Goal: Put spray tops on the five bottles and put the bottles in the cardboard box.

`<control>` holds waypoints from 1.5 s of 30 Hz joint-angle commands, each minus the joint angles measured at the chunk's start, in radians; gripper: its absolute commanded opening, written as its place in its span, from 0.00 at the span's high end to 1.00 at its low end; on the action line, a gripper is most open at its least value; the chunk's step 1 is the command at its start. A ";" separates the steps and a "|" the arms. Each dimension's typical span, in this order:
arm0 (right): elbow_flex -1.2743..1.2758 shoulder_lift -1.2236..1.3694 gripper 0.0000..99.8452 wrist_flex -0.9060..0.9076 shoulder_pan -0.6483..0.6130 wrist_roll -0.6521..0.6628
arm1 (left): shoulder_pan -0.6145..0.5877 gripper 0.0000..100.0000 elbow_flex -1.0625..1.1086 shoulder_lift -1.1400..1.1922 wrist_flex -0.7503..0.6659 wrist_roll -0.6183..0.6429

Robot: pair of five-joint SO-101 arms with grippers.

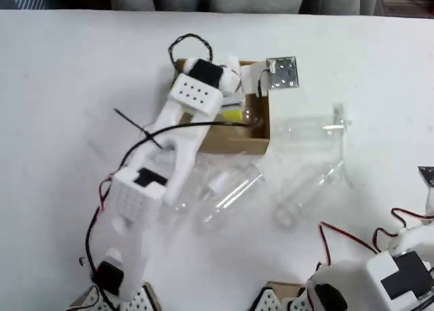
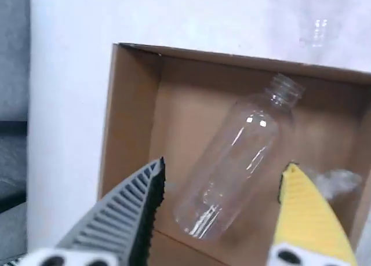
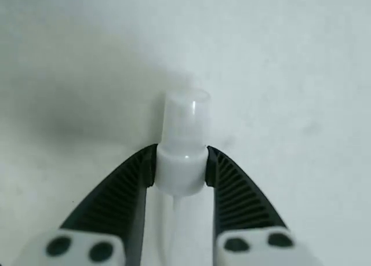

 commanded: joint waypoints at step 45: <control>-0.425 -0.377 0.98 0.456 -0.263 -0.413 | 0.051 0.95 -0.778 0.117 0.512 0.743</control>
